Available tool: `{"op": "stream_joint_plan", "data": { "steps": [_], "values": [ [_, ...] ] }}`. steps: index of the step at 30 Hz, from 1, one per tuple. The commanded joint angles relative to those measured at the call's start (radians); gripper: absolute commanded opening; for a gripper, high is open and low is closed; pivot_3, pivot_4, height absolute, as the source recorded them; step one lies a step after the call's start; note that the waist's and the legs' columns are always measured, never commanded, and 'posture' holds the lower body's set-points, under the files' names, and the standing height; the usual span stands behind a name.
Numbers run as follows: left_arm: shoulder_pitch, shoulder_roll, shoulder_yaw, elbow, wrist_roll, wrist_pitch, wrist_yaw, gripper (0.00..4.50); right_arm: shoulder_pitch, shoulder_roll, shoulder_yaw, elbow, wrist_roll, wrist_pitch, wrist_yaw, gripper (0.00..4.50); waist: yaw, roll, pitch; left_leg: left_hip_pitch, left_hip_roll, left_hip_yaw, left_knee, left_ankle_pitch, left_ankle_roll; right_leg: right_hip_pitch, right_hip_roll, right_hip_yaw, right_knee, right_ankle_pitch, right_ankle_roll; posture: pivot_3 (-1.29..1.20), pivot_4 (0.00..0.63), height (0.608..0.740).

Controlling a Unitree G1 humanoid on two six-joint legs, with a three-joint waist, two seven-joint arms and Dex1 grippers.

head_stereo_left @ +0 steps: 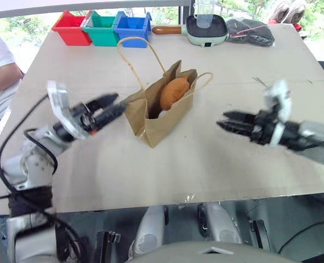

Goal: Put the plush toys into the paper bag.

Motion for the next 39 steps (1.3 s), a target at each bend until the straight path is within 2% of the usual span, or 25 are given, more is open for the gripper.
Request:
{"op": "stream_joint_plan", "data": {
  "steps": [1, 5, 9, 12, 16, 22, 23, 24, 26, 28, 30, 31, 32, 33, 34, 39],
  "values": [
    [0.049, 0.008, -0.010, -0.101, 0.028, -0.062, -0.047, 4.50, -0.078, 0.134, 0.176, 0.039, -0.207, -0.132, 0.027, 0.02, 0.000, -0.001, 0.000, 0.000, 0.000, 0.000, 0.000, 0.000, 0.000, 0.000, 0.000, 0.000, 0.000, 0.000, 0.000, 0.00, 0.150, 0.740],
    [0.081, -0.009, -0.069, -0.153, 0.132, -0.147, -0.018, 4.50, -0.160, 0.328, 0.284, 0.193, -0.335, -0.218, 0.053, 0.02, 0.002, 0.000, 0.000, 0.001, 0.000, 0.000, 0.001, 0.000, 0.000, 0.001, 0.000, 0.001, 0.000, 0.000, 0.000, 0.00, 0.150, 0.740],
    [0.077, -0.060, -0.098, -0.170, 0.209, -0.216, 0.067, 4.50, -0.199, 0.420, 0.319, 0.299, -0.426, -0.275, 0.094, 0.02, 0.013, 0.000, 0.000, 0.001, -0.001, 0.000, 0.001, 0.000, 0.000, 0.001, -0.001, 0.000, 0.000, 0.000, 0.000, 0.00, 0.150, 0.740],
    [0.075, -0.093, -0.133, -0.188, 0.267, -0.257, 0.121, 4.50, -0.213, 0.454, 0.316, 0.352, -0.463, -0.300, 0.121, 0.02, 0.018, 0.000, 0.000, 0.001, -0.001, -0.001, 0.001, 0.000, 0.000, 0.001, -0.002, 0.000, -0.001, 0.000, 0.000, 0.00, 0.150, 0.740],
    [0.062, -0.195, -0.168, -0.216, 0.332, -0.292, 0.266, 4.50, -0.205, 0.493, 0.312, 0.415, -0.518, -0.340, 0.146, 0.02, 0.021, 0.000, 0.000, 0.001, -0.001, -0.001, 0.001, 0.000, 0.000, 0.001, -0.002, -0.001, 0.000, 0.000, 0.000, 0.00, 0.150, 0.740],
    [0.061, -0.303, -0.201, -0.235, 0.396, -0.317, 0.413, 4.50, -0.170, 0.503, 0.317, 0.423, -0.575, -0.357, 0.181, 0.02, 0.021, -0.001, 0.000, 0.001, -0.001, -0.001, 0.002, 0.000, 0.000, 0.002, -0.002, -0.001, 0.001, 0.001, 0.000, 0.00, 0.150, 0.740],
    [0.060, -0.317, -0.202, -0.233, 0.396, -0.323, 0.426, 3.98, -0.160, 0.499, 0.315, 0.412, -0.582, -0.358, 0.185, 0.00, 0.021, 0.000, -0.001, 0.001, -0.002, -0.001, 0.002, 0.000, 0.000, 0.002, -0.002, -0.001, 0.001, 0.001, 0.000, 0.00, 0.150, 0.740],
    [0.058, -0.330, -0.201, -0.231, 0.391, -0.326, 0.434, 3.71, -0.150, 0.494, 0.313, 0.400, -0.589, -0.360, 0.187, 0.00, 0.021, 0.000, -0.001, 0.001, -0.002, -0.001, 0.002, 0.000, 0.000, 0.002, -0.002, -0.001, 0.001, 0.001, 0.000, 0.00, 0.150, 0.740],
    [0.053, -0.346, -0.199, -0.228, 0.376, -0.331, 0.435, 2.74, -0.126, 0.479, 0.307, 0.368, -0.609, -0.380, 0.190, 0.00, 0.021, 0.000, -0.001, 0.001, -0.002, -0.001, 0.002, 0.000, 0.000, 0.002, -0.002, -0.001, 0.002, 0.001, 0.000, 0.00, 0.150, 0.740],
    [0.039, -0.355, -0.189, -0.215, 0.357, -0.338, 0.424, 1.72, -0.075, 0.452, 0.297, 0.311, -0.682, -0.523, 0.189, 0.00, 0.022, 0.000, -0.001, 0.001, -0.002, -0.001, 0.002, 0.000, 0.000, 0.002, -0.002, -0.001, 0.002, 0.001, 0.000, 0.00, 0.150, 0.740],
    [0.023, -0.343, -0.179, -0.192, 0.345, -0.352, 0.391, 0.72, -0.025, 0.436, 0.218, 0.249, -0.644, -0.581, 0.211, 0.00, 0.024, 0.000, -0.001, 0.001, -0.002, -0.001, 0.003, 0.000, 0.000, 0.002, -0.002, -0.002, 0.002, 0.001, 0.000, 0.00, 0.150, 0.740],
    [0.017, -0.337, -0.175, -0.182, 0.338, -0.360, 0.371, 0.21, -0.006, 0.426, 0.188, 0.227, -0.619, -0.568, 0.217, 0.25, 0.023, 0.000, -0.001, 0.001, -0.002, -0.001, 0.003, 0.000, 0.000, 0.002, -0.002, -0.002, 0.002, 0.001, 0.000, 0.00, 0.150, 0.740],
    [0.008, -0.330, -0.171, -0.172, 0.327, -0.363, 0.347, 0.00, 0.017, 0.398, 0.172, 0.200, -0.612, -0.566, 0.235, 0.53, 0.023, 0.000, -0.001, 0.001, -0.002, -0.001, 0.003, 0.000, 0.000, 0.002, -0.002, -0.002, 0.002, 0.001, 0.000, 0.00, 0.150, 0.740],
    [-0.004, -0.314, -0.172, -0.158, 0.313, -0.370, 0.301, 0.00, 0.049, 0.351, 0.158, 0.172, -0.636, -0.589, 0.256, 0.94, 0.023, 0.000, -0.001, 0.001, -0.002, -0.001, 0.003, 0.000, 0.000, 0.003, -0.002, -0.002, 0.002, 0.001, 0.000, 0.00, 0.150, 0.740],
    [-0.020, -0.294, -0.176, -0.137, 0.303, -0.381, 0.246, 0.00, 0.088, 0.304, 0.127, 0.139, -0.644, -0.609, 0.281, 1.16, 0.024, 0.000, -0.001, 0.001, -0.002, -0.001, 0.003, 0.000, 0.000, 0.003, -0.002, -0.002, 0.002, 0.001, 0.000, 0.00, 0.150, 0.740],
    [-0.139, -0.192, -0.231, 0.043, 0.313, -0.472, -0.053, 0.00, 0.238, 0.124, -0.073, 0.029, -0.597, -0.619, 0.337, 3.54, 0.025, 0.000, 0.000, 0.002, -0.003, -0.002, 0.004, 0.000, 0.000, 0.005, -0.001, -0.003, 0.001, 0.000, 0.000, 0.00, 0.150, 0.740]
  ]
}}
